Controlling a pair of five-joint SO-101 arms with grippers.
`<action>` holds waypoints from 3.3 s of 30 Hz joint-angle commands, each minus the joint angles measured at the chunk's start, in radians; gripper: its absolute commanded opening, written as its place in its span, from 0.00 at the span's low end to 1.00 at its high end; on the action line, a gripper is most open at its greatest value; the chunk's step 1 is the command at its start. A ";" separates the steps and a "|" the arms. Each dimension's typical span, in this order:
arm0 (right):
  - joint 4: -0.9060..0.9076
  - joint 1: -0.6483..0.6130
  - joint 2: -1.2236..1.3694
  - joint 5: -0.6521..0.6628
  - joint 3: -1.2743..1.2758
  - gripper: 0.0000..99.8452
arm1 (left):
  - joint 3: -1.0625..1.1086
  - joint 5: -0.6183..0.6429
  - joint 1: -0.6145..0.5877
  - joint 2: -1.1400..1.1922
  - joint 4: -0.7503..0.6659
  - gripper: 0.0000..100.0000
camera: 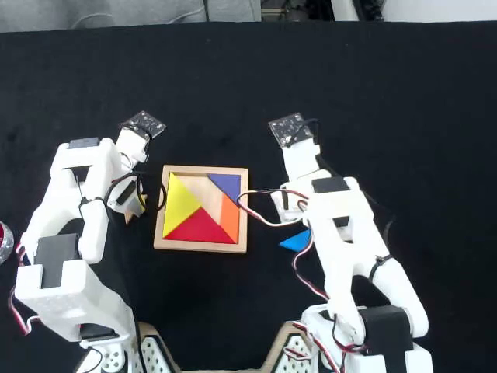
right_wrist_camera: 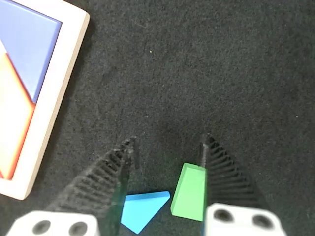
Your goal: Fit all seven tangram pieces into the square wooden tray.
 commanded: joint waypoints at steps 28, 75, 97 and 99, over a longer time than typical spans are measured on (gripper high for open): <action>-0.012 0.146 -0.005 -0.081 -0.050 0.20 | -0.148 0.621 0.440 -0.384 0.293 0.07; -0.026 0.146 -0.005 -0.077 -0.047 0.20 | -0.166 0.890 0.535 -0.044 0.107 0.23; -0.028 0.144 -0.005 -0.077 -0.044 0.16 | 0.213 0.663 0.380 -0.203 -0.384 0.23; -0.028 0.144 -0.005 -0.077 -0.044 0.16 | 0.213 0.663 0.367 -0.195 -0.394 0.23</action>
